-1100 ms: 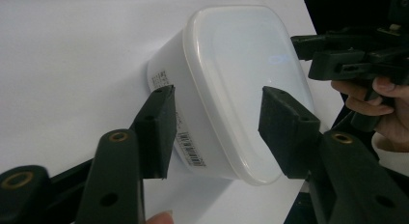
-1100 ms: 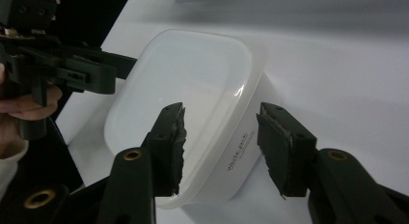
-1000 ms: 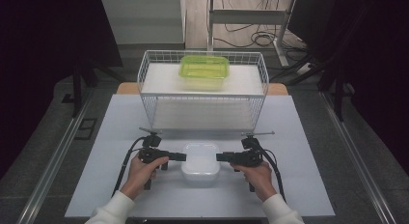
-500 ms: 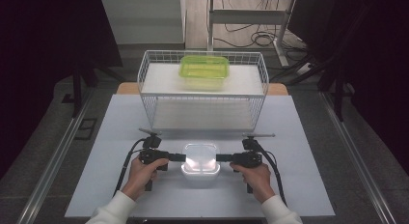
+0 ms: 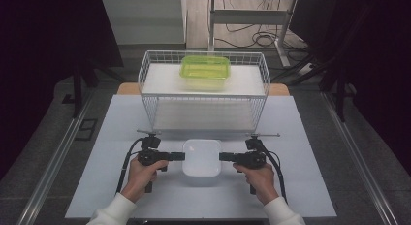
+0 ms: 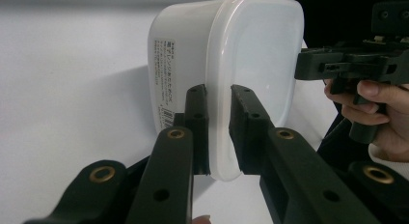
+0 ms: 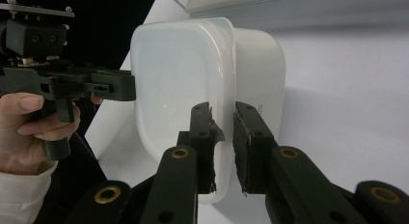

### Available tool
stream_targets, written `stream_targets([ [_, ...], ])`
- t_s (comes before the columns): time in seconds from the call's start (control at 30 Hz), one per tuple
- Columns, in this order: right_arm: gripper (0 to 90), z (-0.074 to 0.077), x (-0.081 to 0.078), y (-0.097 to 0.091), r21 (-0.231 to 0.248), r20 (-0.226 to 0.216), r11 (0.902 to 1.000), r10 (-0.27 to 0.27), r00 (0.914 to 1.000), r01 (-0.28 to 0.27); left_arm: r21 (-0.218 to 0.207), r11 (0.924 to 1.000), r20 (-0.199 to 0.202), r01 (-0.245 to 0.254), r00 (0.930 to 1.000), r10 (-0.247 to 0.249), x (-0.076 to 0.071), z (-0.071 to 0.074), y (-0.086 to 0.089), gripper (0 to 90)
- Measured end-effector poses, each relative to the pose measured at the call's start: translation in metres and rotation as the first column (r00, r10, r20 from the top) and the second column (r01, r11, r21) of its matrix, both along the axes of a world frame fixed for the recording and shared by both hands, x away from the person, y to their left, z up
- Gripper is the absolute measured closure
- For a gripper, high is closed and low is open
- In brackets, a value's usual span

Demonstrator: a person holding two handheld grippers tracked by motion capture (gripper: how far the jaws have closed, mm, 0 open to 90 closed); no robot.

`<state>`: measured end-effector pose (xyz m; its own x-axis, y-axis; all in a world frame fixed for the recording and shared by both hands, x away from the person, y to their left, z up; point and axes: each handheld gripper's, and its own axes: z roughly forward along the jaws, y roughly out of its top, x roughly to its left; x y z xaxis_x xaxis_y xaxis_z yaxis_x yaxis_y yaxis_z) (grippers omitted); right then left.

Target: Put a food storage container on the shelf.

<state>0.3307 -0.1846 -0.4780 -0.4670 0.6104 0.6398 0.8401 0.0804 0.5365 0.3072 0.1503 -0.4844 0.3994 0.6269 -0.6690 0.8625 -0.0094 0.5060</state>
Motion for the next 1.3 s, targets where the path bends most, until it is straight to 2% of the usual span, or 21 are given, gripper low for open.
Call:
stream_targets([
  [0.27, 78.4, 0.010, -0.002, 0.000, 0.008, 0.052, 0.9999, 0.014, 0.9986, -0.014, -0.002, 1.0000, 0.044, -0.005, 0.9990, 0.005, -0.002, 0.010, 0.000, 78.1],
  [0.63, 78.5, 0.029, -0.007, 0.001, 0.000, 0.141, 0.9993, 0.038, 0.9892, -0.038, -0.010, 0.9999, 0.085, -0.009, 0.9963, 0.010, -0.004, 0.021, 0.002, 77.7],
  [0.93, 78.5, 0.035, -0.007, 0.000, 0.001, 0.175, 0.9989, 0.045, 0.9836, -0.046, 0.005, 0.9998, 0.123, -0.017, 0.9923, 0.016, -0.007, 0.030, 0.000, 77.7],
  [1.3, 78.6, 0.044, -0.008, -0.002, 0.001, 0.201, 0.9987, 0.050, 0.9784, -0.051, 0.005, 0.9999, 0.142, -0.013, 0.9898, 0.012, -0.008, 0.039, -0.001, 77.7],
])
